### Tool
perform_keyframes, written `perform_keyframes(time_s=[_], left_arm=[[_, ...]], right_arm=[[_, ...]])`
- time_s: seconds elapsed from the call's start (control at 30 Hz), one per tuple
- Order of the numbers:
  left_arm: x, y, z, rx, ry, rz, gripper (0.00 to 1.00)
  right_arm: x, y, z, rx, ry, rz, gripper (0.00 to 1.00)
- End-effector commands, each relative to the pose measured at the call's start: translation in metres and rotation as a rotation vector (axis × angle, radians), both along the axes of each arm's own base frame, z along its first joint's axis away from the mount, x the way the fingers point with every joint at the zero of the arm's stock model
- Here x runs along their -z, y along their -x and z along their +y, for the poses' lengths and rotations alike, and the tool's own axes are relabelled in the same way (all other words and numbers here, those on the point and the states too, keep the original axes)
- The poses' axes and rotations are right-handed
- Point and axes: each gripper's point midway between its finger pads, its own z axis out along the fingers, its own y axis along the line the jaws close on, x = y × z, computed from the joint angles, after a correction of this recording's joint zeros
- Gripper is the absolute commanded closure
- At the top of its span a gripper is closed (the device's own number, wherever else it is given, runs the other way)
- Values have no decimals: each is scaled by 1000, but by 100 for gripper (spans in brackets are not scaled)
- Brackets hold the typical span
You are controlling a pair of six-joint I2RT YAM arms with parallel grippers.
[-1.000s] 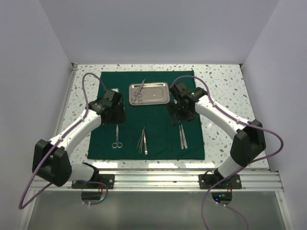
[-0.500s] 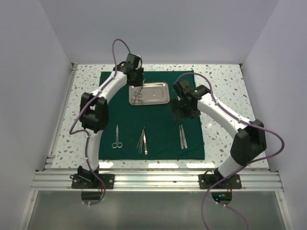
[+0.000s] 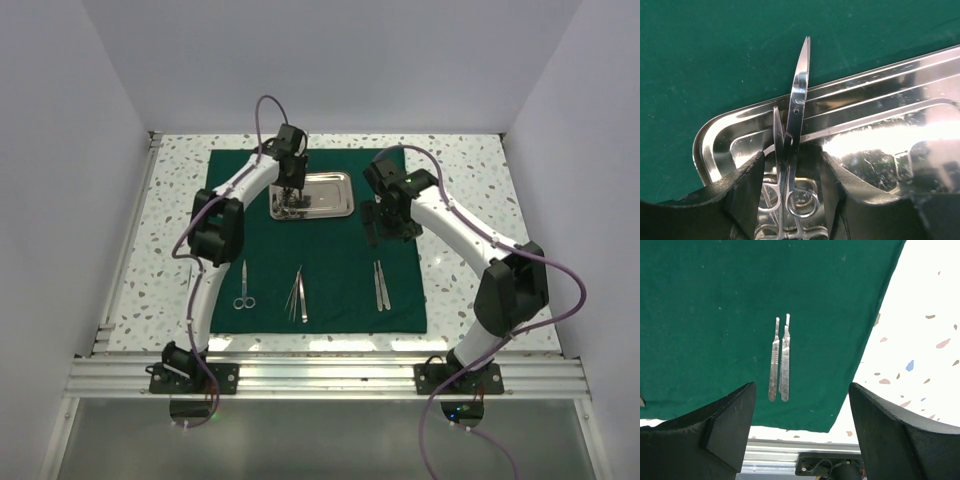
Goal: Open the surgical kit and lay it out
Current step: Pick up the medical item from the container.
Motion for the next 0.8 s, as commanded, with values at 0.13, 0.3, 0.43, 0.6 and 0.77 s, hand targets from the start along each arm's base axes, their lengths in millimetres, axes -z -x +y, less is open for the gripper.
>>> perform_keyframes(time_s=[0.13, 0.3, 0.43, 0.6, 0.77], left_arm=[[15, -13, 7, -12, -50, -20, 55], [22, -12, 6, -11, -42, -5, 89], [6, -17, 6, -18, -27, -35, 100], [-27, -21, 15, -46, -31, -84, 100], [-90, -24, 29, -83, -39, -191, 100]], right_arm=[[-8, -15, 5, -6, 11, -11, 22], [-8, -15, 4, 1, 16, -6, 22], [-9, -13, 3, 8, 13, -6, 22], [-9, -12, 6, 11, -9, -4, 22], [-10, -11, 11, 8, -40, 1, 22]])
